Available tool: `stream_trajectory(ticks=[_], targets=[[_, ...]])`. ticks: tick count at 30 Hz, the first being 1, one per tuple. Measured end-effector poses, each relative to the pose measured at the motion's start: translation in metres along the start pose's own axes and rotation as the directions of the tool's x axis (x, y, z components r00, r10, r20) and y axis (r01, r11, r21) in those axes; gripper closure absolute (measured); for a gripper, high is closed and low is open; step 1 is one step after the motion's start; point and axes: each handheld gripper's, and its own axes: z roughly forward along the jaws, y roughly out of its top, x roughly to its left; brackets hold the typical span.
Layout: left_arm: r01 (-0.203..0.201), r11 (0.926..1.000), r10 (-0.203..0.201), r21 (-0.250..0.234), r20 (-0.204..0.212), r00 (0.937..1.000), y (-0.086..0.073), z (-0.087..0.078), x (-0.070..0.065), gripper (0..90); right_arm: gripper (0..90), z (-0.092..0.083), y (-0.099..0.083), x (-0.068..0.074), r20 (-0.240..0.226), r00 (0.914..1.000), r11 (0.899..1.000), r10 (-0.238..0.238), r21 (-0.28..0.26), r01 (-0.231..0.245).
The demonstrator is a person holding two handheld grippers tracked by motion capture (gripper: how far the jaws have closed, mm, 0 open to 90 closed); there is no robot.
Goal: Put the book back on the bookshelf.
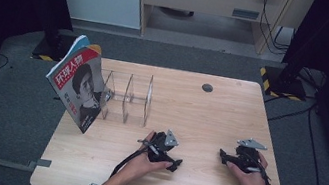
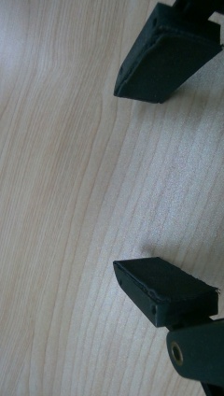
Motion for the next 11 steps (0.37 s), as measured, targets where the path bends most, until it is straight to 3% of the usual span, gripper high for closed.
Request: stream_trajectory(ticks=[11], targets=[[0.000,1.0000,0.000,-0.001,0.005,1.0000,-0.0003,0.0002,0.0005,3.0,14.6,-0.0001,-0.0002,0.0007,0.002,1.0000,1.000,0.003,-0.001,-0.003]])
